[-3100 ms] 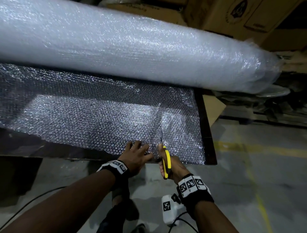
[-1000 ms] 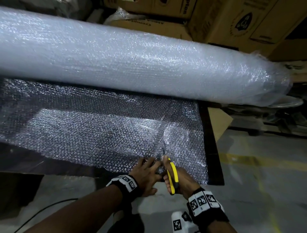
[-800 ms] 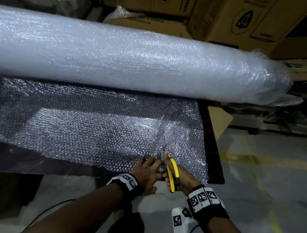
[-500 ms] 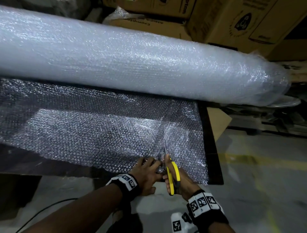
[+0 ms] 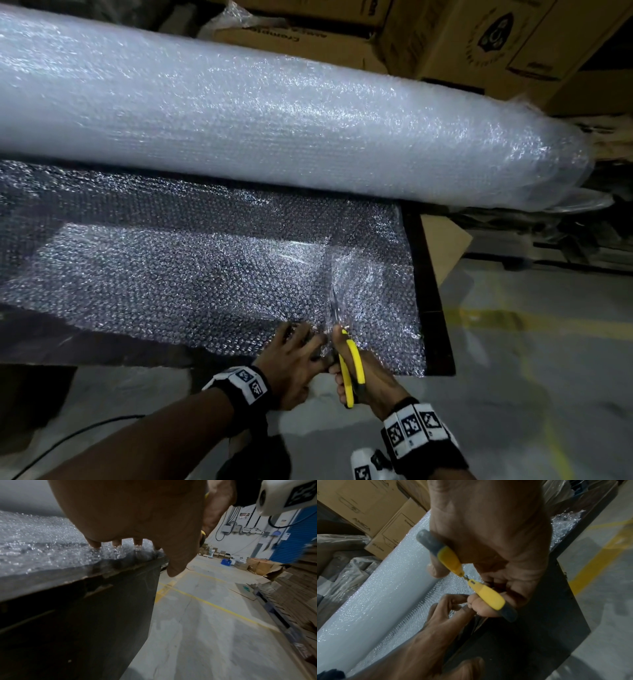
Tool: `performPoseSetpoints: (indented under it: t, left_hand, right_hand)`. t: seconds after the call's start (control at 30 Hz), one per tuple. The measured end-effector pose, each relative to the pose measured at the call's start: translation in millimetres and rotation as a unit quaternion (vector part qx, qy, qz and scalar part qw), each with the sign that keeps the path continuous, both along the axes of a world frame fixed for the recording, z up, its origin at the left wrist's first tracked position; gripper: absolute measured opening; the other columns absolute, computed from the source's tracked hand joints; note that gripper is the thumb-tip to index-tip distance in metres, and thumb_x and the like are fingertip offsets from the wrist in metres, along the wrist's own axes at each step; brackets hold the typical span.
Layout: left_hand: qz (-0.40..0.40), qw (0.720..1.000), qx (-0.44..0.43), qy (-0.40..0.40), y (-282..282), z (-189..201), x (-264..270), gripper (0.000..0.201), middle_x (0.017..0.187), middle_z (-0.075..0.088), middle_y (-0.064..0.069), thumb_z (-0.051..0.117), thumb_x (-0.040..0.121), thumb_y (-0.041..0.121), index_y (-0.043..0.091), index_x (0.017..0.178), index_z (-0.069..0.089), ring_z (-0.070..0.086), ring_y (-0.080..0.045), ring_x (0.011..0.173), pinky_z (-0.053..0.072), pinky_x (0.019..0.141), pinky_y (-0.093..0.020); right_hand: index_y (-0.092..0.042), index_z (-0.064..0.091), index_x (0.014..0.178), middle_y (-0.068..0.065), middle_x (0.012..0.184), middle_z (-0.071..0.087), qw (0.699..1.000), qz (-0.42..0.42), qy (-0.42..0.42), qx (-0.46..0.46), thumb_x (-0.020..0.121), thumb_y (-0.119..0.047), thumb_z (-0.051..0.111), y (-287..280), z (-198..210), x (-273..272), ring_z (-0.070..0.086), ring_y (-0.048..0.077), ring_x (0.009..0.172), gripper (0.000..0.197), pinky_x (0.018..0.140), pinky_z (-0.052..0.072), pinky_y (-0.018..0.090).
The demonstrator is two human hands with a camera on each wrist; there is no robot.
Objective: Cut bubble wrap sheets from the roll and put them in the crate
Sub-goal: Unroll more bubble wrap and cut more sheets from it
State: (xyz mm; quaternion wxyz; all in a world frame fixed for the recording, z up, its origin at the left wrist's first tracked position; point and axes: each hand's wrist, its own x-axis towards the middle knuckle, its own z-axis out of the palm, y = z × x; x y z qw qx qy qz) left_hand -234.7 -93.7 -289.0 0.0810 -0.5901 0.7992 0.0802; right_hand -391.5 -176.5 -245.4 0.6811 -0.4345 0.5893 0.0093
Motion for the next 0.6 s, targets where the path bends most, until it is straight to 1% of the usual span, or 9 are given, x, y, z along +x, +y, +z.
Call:
performPoseSetpoints:
  t: [0.1, 0.2, 0.27, 0.33, 0.43, 0.5, 0.53, 0.6]
  left_hand:
    - [0.001, 1.0, 0.0, 0.006, 3, -2, 1, 0.089, 0.133, 0.049, -0.01, 0.073, 0.051, 0.057, 0.032, 0.132, 0.049, 0.047, -0.042, 0.122, 0.044, 0.093, -0.062]
    - [0.0, 1.0, 0.01, 0.009, 3, -4, 1, 0.085, 0.13, 0.05, -0.008, 0.072, 0.05, 0.056, 0.035, 0.129, 0.05, 0.046, -0.041, 0.123, 0.038, 0.097, -0.06]
    - [0.001, 1.0, 0.029, 0.011, 3, -3, 2, 0.08, 0.129, 0.05, -0.008, 0.072, 0.05, 0.056, 0.037, 0.125, 0.05, 0.047, -0.042, 0.124, 0.036, 0.098, -0.06]
    - [-0.002, 0.999, 0.046, 0.01, 2, -4, 3, 0.077, 0.133, 0.048, -0.007, 0.072, 0.051, 0.056, 0.038, 0.123, 0.049, 0.047, -0.042, 0.126, 0.038, 0.097, -0.063]
    - [0.0, 0.999, 0.052, 0.016, 2, -3, 3, 0.072, 0.144, 0.043, -0.006, 0.068, 0.058, 0.052, 0.037, 0.125, 0.046, 0.043, -0.042, 0.13, 0.036, 0.099, -0.064]
    - [-0.002, 0.998, 0.05, 0.022, 2, -2, 3, 0.072, 0.146, 0.042, -0.006, 0.067, 0.058, 0.051, 0.036, 0.125, 0.044, 0.042, -0.041, 0.13, 0.036, 0.099, -0.065]
    - [-0.005, 0.998, 0.051, 0.022, 1, -1, 3, 0.073, 0.144, 0.044, -0.006, 0.068, 0.056, 0.05, 0.036, 0.124, 0.045, 0.044, -0.04, 0.128, 0.039, 0.097, -0.064]
    - [-0.005, 0.999, 0.04, 0.028, 1, 0, 3, 0.074, 0.14, 0.047, -0.005, 0.069, 0.052, 0.051, 0.038, 0.122, 0.048, 0.047, -0.038, 0.124, 0.042, 0.093, -0.061]
  right_hand:
    - [-0.005, 0.06, 0.072, 0.009, 0.055, 0.053, 1.0, -0.003, 0.009, -0.029, 0.063, -0.081, 0.065, 1, -3, 1, 0.05, 0.021, 0.043, 0.076, 0.046, 0.043, 0.026]
    - [-0.005, 0.058, 0.068, 0.009, 0.052, 0.05, 0.997, -0.012, 0.018, -0.069, 0.07, -0.072, 0.067, 3, -7, 3, 0.046, 0.019, 0.038, 0.067, 0.039, 0.037, 0.022]
    - [-0.004, 0.058, 0.068, 0.011, 0.052, 0.051, 0.997, -0.019, 0.012, -0.075, 0.074, -0.07, 0.067, 4, -7, 5, 0.047, 0.02, 0.038, 0.067, 0.038, 0.038, 0.022]
    - [-0.005, 0.06, 0.068, 0.01, 0.052, 0.052, 0.998, -0.017, 0.013, -0.057, 0.071, -0.077, 0.063, 2, -3, 9, 0.05, 0.021, 0.039, 0.072, 0.041, 0.042, 0.024]
    - [-0.005, 0.061, 0.068, 0.009, 0.053, 0.053, 1.0, -0.014, 0.018, -0.014, 0.056, -0.088, 0.062, -8, -4, 14, 0.052, 0.023, 0.042, 0.084, 0.046, 0.044, 0.027]
    - [-0.006, 0.062, 0.069, 0.007, 0.054, 0.054, 1.0, -0.01, 0.02, -0.013, 0.049, -0.093, 0.062, -13, -4, 16, 0.052, 0.022, 0.043, 0.089, 0.046, 0.045, 0.027]
    - [-0.007, 0.062, 0.069, 0.006, 0.053, 0.054, 1.0, -0.009, 0.022, -0.018, 0.051, -0.093, 0.061, -13, -4, 16, 0.052, 0.021, 0.042, 0.088, 0.046, 0.044, 0.026]
    - [-0.008, 0.06, 0.066, 0.006, 0.052, 0.053, 0.999, -0.011, 0.028, -0.04, 0.06, -0.088, 0.061, -11, -4, 16, 0.052, 0.021, 0.041, 0.081, 0.044, 0.043, 0.024]
